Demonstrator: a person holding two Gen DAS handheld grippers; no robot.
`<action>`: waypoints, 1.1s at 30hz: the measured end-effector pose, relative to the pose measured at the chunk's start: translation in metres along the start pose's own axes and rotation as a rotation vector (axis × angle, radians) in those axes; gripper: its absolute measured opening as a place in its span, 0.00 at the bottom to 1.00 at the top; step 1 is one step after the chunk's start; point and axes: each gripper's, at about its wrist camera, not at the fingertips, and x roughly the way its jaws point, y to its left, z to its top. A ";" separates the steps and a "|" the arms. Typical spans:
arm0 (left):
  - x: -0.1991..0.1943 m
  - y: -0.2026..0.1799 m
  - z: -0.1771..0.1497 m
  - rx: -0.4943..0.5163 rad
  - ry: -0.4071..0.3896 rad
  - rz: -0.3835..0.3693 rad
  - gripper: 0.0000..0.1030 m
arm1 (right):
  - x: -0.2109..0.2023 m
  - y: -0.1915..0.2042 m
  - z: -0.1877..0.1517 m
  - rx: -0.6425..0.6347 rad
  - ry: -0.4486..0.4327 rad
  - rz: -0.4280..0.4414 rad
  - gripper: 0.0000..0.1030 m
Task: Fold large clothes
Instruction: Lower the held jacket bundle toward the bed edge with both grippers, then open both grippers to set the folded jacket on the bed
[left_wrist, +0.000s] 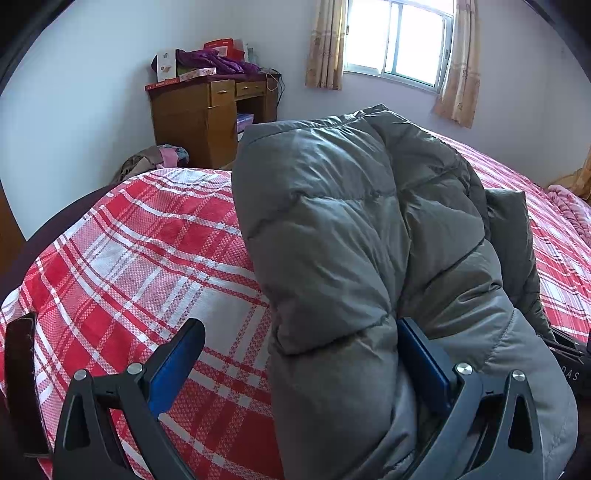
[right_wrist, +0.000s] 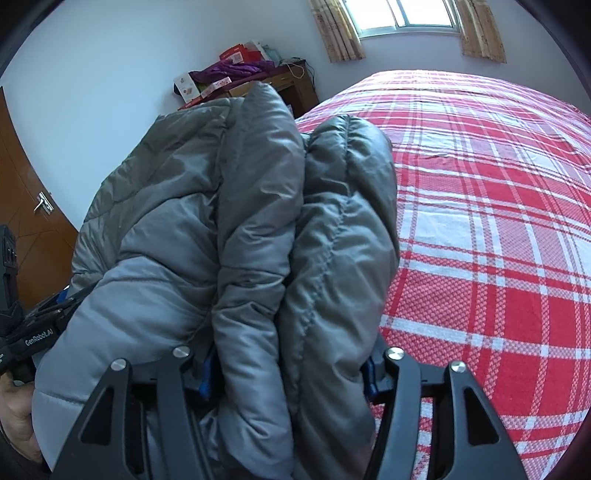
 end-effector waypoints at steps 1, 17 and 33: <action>0.000 0.000 0.000 0.001 0.000 0.001 0.99 | 0.000 0.000 0.000 -0.002 0.002 -0.001 0.58; -0.058 -0.010 0.011 0.036 -0.028 0.113 0.99 | -0.027 0.022 0.015 -0.050 -0.007 -0.101 0.65; -0.227 -0.018 0.036 0.040 -0.349 0.043 0.99 | -0.194 0.114 0.016 -0.168 -0.289 -0.087 0.78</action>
